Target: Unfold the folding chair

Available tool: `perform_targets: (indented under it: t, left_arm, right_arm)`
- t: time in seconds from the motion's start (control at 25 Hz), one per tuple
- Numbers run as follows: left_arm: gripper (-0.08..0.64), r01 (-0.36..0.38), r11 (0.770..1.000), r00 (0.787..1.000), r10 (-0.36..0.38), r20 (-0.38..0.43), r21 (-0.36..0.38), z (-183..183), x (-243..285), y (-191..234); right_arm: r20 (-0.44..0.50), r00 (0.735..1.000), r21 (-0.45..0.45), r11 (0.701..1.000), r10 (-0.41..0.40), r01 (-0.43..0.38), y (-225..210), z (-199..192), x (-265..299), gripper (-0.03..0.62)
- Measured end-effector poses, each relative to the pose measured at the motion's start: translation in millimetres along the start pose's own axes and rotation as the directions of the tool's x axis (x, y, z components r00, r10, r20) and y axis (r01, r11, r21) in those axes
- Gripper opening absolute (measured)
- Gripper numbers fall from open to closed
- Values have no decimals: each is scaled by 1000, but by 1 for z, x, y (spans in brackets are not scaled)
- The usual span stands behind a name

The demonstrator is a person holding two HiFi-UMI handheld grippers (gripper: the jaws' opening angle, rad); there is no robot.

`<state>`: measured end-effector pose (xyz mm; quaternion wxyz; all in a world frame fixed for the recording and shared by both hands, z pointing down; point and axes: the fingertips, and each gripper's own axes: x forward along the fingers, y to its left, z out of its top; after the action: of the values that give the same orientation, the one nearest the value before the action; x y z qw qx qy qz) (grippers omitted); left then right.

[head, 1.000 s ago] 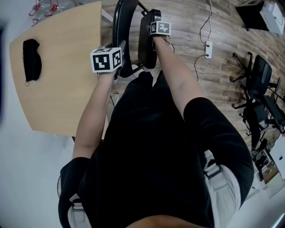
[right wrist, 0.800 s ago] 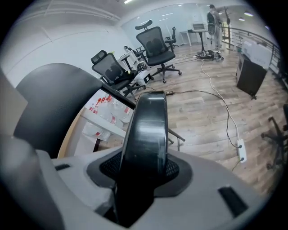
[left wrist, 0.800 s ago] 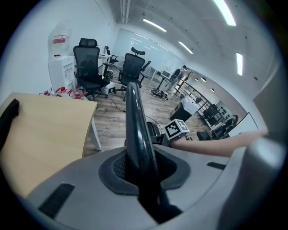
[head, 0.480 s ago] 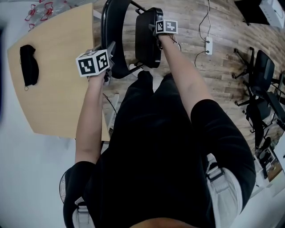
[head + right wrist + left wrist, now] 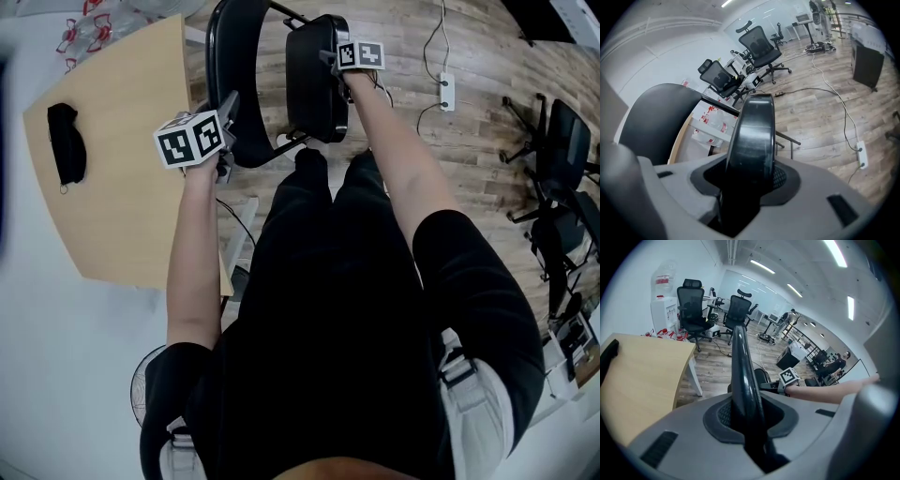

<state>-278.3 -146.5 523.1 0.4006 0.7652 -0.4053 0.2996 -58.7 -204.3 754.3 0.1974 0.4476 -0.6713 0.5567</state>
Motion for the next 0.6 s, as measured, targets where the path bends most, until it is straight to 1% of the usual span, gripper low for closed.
perform_targets:
  t: [0.16,0.32,0.6]
  left_arm:
    - [63,13,1000,1000,-13,-2,1,-1,4,-5]
    - [64,7,1000,1000,-7,-26,3,-7,10,-3]
    - [67,18,1000,999,-18,-43,-2,-13,21,2]
  right_arm:
    - [6,999,13,999,32,-32,-14,0,-5,183]
    - [5,997,33,996,77,-77,-33,-3,-11,183]
    - [11,986,50,984,169,-169,-64,-7,-16,183]
